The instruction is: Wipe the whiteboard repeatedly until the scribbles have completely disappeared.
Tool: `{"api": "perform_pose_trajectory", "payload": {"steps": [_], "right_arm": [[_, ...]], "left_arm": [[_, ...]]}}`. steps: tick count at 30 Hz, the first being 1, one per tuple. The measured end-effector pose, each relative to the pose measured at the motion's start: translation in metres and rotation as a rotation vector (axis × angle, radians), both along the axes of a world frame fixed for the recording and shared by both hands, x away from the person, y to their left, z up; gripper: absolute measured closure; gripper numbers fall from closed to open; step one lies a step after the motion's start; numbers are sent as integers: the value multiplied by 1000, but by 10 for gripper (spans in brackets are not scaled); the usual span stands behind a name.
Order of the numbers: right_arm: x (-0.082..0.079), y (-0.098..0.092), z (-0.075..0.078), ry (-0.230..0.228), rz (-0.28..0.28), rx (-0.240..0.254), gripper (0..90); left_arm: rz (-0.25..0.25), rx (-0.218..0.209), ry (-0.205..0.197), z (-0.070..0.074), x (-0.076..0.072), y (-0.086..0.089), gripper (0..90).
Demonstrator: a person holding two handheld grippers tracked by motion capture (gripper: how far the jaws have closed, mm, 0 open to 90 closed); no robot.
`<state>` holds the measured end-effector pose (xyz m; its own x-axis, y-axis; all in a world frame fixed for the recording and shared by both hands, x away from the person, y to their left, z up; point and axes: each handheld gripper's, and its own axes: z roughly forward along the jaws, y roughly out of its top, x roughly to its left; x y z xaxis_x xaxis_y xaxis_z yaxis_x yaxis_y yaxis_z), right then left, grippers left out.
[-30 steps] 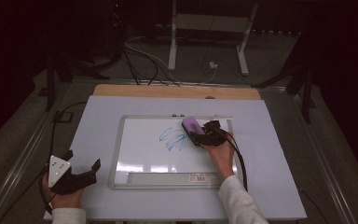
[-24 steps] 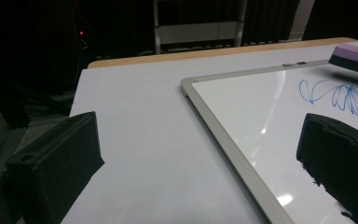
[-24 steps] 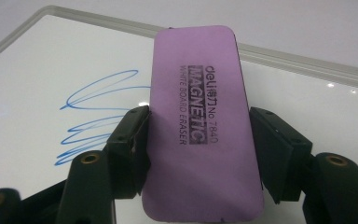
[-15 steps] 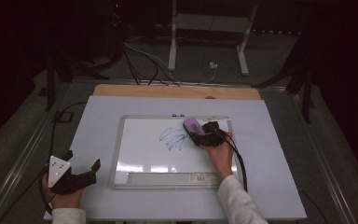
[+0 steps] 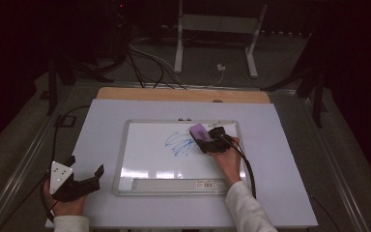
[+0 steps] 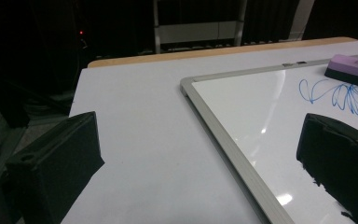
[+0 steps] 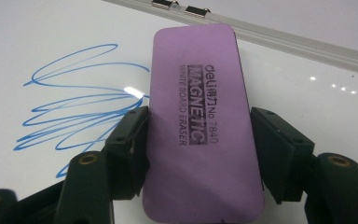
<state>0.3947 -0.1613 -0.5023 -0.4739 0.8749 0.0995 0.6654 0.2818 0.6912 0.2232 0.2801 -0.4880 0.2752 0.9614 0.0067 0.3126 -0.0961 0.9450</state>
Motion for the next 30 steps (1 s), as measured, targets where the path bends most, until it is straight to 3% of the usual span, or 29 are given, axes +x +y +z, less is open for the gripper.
{"api": "perform_pose_trajectory", "payload": {"steps": [5,11,20,24,30], "right_arm": [[2,0,1,-24,-2,22,358],[5,2,-3,-22,-3,17,408],[4,5,1,-51,-50,-79,413],[2,6,1,-43,-48,-70,413],[-5,18,0,-31,7,-37,413]], "left_arm": [[0,2,0,0,0,0,6],[1,0,1,0,0,0,6],[2,0,0,0,0,0,6],[-1,3,1,0,0,-1,6],[-1,5,2,0,0,-1,6]]}}
